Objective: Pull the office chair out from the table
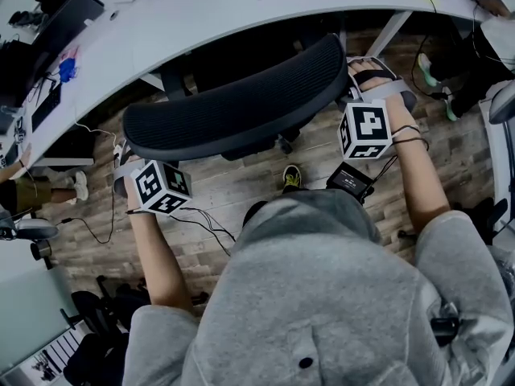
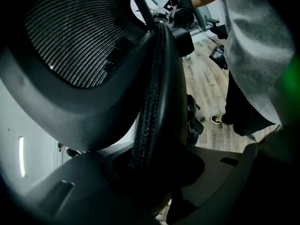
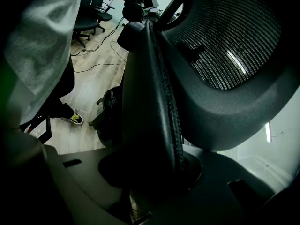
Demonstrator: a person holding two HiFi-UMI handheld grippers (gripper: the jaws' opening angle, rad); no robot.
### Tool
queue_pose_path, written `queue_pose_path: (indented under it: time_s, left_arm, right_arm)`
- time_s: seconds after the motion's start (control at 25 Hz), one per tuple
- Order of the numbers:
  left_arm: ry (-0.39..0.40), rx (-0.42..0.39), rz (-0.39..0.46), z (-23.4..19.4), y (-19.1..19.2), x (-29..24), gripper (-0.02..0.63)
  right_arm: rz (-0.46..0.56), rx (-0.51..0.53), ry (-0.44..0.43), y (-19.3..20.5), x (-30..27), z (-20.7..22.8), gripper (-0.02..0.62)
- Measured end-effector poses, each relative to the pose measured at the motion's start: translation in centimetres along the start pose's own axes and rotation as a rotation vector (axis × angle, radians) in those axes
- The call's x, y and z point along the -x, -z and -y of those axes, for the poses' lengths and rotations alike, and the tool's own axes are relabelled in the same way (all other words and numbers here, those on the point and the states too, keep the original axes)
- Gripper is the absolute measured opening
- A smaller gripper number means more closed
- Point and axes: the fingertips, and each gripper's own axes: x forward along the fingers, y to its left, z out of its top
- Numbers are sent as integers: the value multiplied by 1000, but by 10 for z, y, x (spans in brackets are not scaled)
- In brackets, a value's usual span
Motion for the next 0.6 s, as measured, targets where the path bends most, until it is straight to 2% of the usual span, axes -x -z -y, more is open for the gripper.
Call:
queue_pose_path:
  time_s: [0.6]
  left_arm:
    - [0, -41, 38, 44, -11, 36, 143]
  right_arm:
    - [-42, -43, 14, 2, 56, -49, 141]
